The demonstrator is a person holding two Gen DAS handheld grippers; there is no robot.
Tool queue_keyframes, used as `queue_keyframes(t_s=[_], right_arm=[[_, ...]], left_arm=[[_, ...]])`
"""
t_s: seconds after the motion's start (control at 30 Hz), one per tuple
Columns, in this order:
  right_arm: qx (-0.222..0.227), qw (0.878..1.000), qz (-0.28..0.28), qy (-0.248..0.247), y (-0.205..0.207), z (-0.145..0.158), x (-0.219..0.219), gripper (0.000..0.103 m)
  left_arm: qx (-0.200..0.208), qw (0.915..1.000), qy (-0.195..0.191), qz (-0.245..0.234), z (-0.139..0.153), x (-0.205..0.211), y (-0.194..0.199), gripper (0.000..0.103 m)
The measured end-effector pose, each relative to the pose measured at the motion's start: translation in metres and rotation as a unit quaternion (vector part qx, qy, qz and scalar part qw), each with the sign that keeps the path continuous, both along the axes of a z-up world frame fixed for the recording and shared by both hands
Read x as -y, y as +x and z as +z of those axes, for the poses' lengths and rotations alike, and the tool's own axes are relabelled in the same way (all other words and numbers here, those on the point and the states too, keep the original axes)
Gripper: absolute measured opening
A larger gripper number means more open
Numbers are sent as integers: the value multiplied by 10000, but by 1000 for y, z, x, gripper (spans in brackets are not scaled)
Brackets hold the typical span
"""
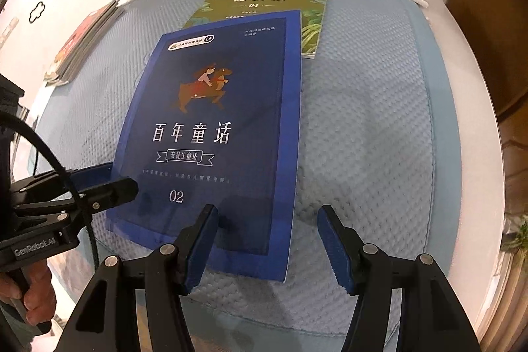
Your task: Organize books
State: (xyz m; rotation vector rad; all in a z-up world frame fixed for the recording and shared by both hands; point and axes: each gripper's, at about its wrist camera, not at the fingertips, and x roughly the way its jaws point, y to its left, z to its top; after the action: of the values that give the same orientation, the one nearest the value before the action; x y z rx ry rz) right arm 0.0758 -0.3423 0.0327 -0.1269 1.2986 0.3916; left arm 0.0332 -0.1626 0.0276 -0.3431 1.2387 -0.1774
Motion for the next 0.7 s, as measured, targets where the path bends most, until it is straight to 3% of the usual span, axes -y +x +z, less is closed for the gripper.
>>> queue_keyframes(t_s=[0.07, 0.17, 0.43, 0.6, 0.7], right_arm=[[14, 10000, -39, 78, 2, -1, 0, 61], [21, 9998, -134, 174, -2, -3, 3, 63], [81, 9997, -93, 206, -12, 1, 11, 66], [246, 9990, -175, 320, -9, 8, 20, 66], [307, 9984, -166, 434, -10, 9, 22, 66]], left_arm=[[31, 10000, -84, 38, -1, 2, 0, 61], [94, 9999, 48, -6, 0, 9, -1, 66], [184, 9997, 168, -10, 0, 16, -1, 72], [154, 9998, -52, 150, -1, 9, 2, 69], [74, 9992, -231, 308, -1, -2, 2, 55]])
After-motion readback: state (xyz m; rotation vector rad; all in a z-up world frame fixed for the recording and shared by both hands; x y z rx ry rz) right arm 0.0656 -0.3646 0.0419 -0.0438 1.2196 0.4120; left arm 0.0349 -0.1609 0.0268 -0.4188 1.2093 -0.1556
